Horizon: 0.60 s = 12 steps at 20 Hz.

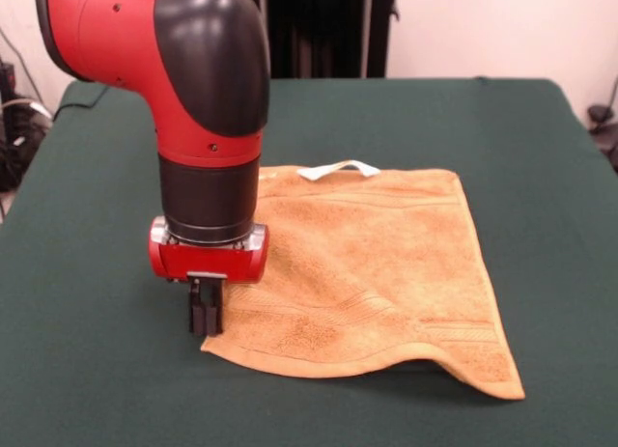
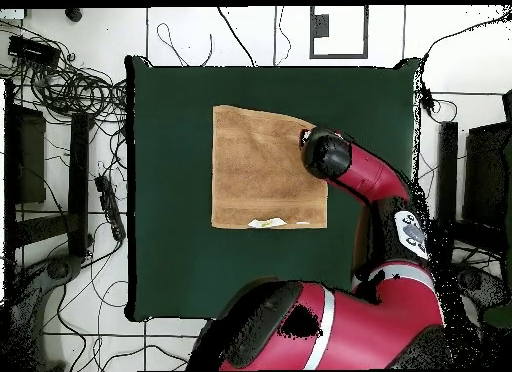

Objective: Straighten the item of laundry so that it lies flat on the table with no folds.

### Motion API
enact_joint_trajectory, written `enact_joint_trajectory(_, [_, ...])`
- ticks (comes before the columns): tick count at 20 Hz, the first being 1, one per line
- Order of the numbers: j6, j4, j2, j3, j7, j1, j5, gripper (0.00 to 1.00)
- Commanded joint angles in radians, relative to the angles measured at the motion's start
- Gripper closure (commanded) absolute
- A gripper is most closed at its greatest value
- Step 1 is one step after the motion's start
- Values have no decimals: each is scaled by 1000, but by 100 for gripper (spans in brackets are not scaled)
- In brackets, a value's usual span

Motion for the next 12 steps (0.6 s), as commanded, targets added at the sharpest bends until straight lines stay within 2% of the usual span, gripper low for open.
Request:
enact_joint_trajectory(1, [-17, 106, 66, 124, 258, -5, 50, 100])
enact_joint_trajectory(5, [-12, 23, 105, 140, 198, -7, 31, 100])
enact_joint_trajectory(12, [242, -370, 246, 160, -23, 10, -25, 100])
